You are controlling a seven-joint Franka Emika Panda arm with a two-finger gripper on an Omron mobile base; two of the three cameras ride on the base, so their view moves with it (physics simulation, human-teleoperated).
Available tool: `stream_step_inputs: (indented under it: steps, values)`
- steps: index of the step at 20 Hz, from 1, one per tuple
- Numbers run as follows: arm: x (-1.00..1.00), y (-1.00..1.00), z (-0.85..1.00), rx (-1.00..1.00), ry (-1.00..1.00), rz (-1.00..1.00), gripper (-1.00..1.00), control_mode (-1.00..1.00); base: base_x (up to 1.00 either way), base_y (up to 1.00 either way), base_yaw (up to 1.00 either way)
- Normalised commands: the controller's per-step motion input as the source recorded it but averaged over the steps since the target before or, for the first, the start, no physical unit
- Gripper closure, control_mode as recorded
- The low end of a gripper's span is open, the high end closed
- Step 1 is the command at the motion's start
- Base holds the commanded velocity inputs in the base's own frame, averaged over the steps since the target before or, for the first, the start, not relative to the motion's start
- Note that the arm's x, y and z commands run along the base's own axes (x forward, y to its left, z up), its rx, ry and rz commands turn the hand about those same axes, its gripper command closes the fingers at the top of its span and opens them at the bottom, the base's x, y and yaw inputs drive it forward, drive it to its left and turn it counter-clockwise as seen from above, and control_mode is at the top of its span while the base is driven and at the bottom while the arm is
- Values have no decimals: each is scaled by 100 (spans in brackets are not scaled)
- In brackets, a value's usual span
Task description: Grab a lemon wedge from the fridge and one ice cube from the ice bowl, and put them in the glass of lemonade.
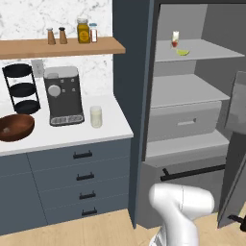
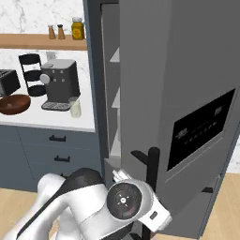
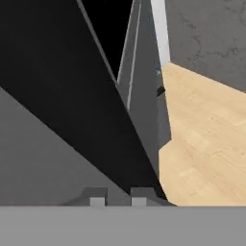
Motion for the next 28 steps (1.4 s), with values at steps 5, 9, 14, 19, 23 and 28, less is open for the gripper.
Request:
stream_step_inputs:
  steps: [5, 9, 14, 19, 23, 28]
  values:
    - [-100, -4, 74, 0, 0, 1, 100, -100, 0, 0, 0]
    - [-79, 70, 92, -10, 6, 4, 100, -100, 0, 0, 0]
    - [-8, 100, 76, -20, 15, 5, 100, -100, 0, 0, 0]
    - [100, 63, 11, -5, 7, 3, 100, -100, 0, 0, 0]
    - [100, 0, -24, 1, 9, 4, 100, -100, 0, 0, 0]
    - [100, 6, -40, 1, 2, 7, 100, -100, 0, 0, 0]
